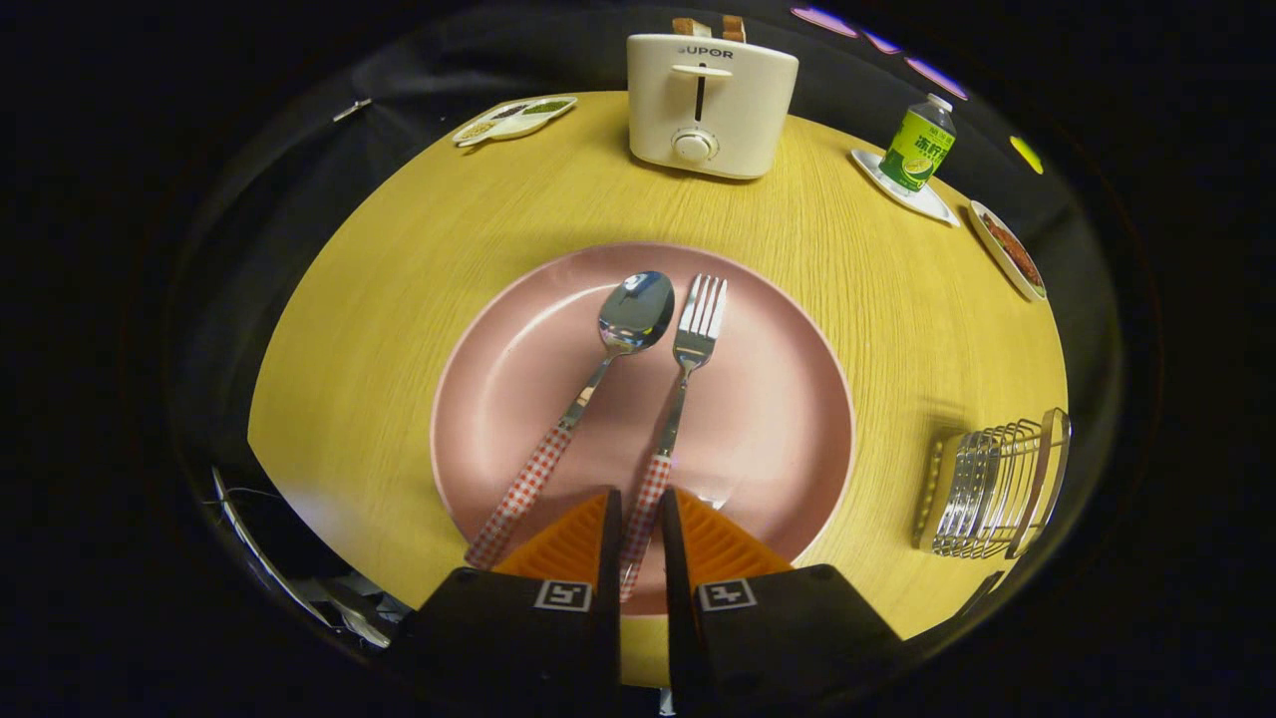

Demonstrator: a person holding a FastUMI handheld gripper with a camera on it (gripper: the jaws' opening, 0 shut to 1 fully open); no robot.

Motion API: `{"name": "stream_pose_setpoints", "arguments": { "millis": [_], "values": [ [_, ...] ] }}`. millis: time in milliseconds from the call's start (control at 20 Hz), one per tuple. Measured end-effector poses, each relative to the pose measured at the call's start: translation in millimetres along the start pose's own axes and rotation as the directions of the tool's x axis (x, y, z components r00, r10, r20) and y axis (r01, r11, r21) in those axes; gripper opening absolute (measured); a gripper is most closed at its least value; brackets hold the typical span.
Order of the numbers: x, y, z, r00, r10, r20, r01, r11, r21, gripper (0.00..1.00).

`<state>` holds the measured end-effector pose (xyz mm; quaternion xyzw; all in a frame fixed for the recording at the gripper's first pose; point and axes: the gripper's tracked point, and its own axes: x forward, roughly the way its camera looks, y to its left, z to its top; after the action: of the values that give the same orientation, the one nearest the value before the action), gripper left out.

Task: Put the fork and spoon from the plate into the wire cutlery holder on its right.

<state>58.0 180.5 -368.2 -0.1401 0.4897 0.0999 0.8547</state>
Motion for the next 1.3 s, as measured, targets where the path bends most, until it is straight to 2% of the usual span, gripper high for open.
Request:
{"name": "stream_pose_setpoints", "arguments": {
  "millis": [50, 100, 200, 350, 550, 800, 1100, 1300],
  "values": [
    [0, -3, 1, 1.0, -0.001, -0.011, 0.001, 1.0, 0.016, 0.22],
    [0, -2, -2, 0.999, 0.023, -0.025, -0.022, 1.0, 0.021, 0.13],
    [-1, -5, -2, 0.997, 0.052, -0.05, -0.049, 0.998, 0.045, 0.1],
    [-12, -14, 4, 0.997, 0.059, -0.055, -0.053, 0.992, 0.113, 0.1],
    [-38, -25, 15, 0.996, 0.082, -0.028, -0.078, 0.988, 0.133, 0.1],
    [-89, -32, 15, 0.984, 0.178, -0.021, -0.174, 0.977, 0.121, 0.1],
    [-161, -98, -11, 0.973, 0.214, -0.084, -0.218, 0.975, -0.051, 0.1],
    [-195, -153, -19, 0.972, 0.194, -0.13, -0.211, 0.969, -0.129, 0.1]
  ]
}}
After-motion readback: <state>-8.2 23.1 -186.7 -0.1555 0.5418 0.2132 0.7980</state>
